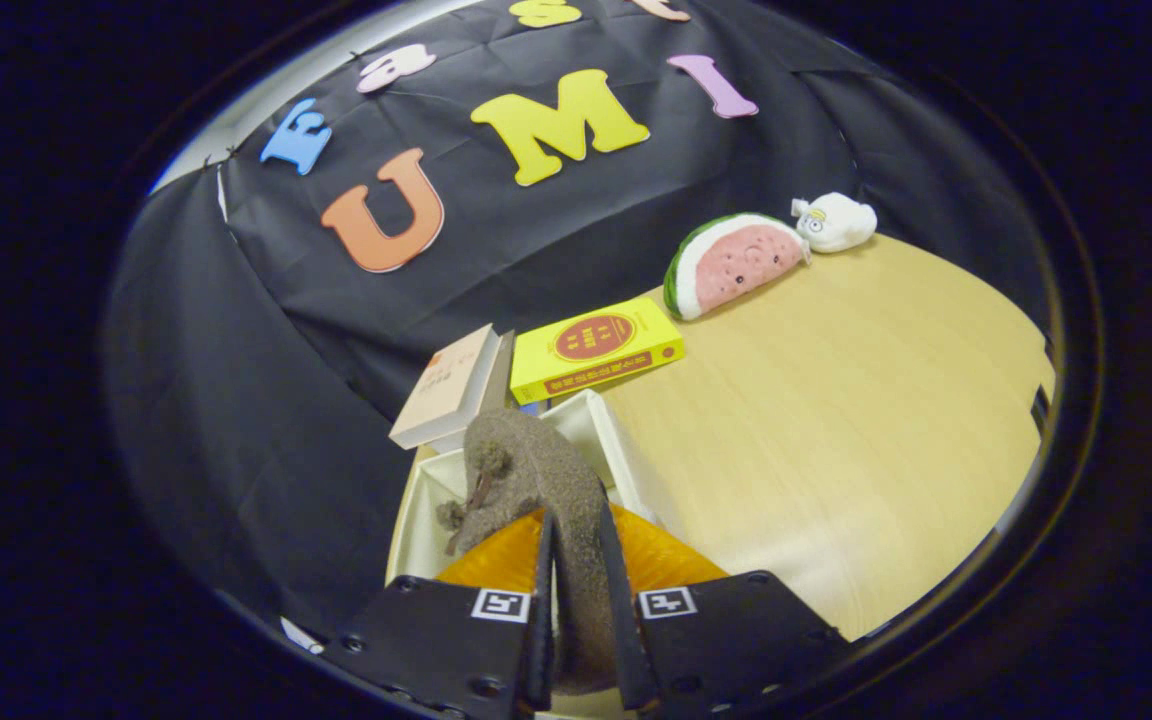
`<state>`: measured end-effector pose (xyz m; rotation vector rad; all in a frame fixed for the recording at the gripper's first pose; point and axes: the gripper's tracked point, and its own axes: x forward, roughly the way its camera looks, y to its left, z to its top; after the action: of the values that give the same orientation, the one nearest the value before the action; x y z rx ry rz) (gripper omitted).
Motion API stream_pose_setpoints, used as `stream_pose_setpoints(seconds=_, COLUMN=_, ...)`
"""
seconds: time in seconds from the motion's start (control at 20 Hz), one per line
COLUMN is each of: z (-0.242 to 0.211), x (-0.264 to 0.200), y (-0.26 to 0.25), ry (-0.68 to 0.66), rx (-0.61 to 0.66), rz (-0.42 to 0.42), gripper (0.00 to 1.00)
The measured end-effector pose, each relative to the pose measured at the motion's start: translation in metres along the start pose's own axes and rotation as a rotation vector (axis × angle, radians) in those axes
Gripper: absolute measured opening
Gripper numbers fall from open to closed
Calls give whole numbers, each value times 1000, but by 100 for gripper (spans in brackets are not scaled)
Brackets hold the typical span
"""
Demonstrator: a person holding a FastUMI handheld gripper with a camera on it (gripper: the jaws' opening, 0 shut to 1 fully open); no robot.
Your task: Open the storage box then place both shoes into the box .Put the left shoe in first, then the right shoe, with the right side of both shoes facing outward in a uniform manner.
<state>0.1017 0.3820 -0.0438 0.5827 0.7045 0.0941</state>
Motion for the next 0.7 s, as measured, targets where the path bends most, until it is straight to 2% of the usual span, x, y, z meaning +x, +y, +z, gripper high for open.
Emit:
stream_pose_setpoints(seconds=0.1, z=5, x=-10, y=5, ry=-7, rx=4, rz=28, gripper=35)
stream_pose_setpoints(seconds=0.2, z=7, x=-22, y=11, ry=-14, rx=-17, rz=58, gripper=55)
stream_pose_setpoints(seconds=0.4, z=27, x=-58, y=22, ry=-110, rx=-113, rz=126, gripper=77)
stream_pose_setpoints(seconds=0.6, z=59, x=-111, y=22, ry=-283, rx=-300, rz=172, gripper=82)
stream_pose_setpoints(seconds=0.7, z=72, x=-139, y=15, ry=-373, rx=-389, rz=180, gripper=95)
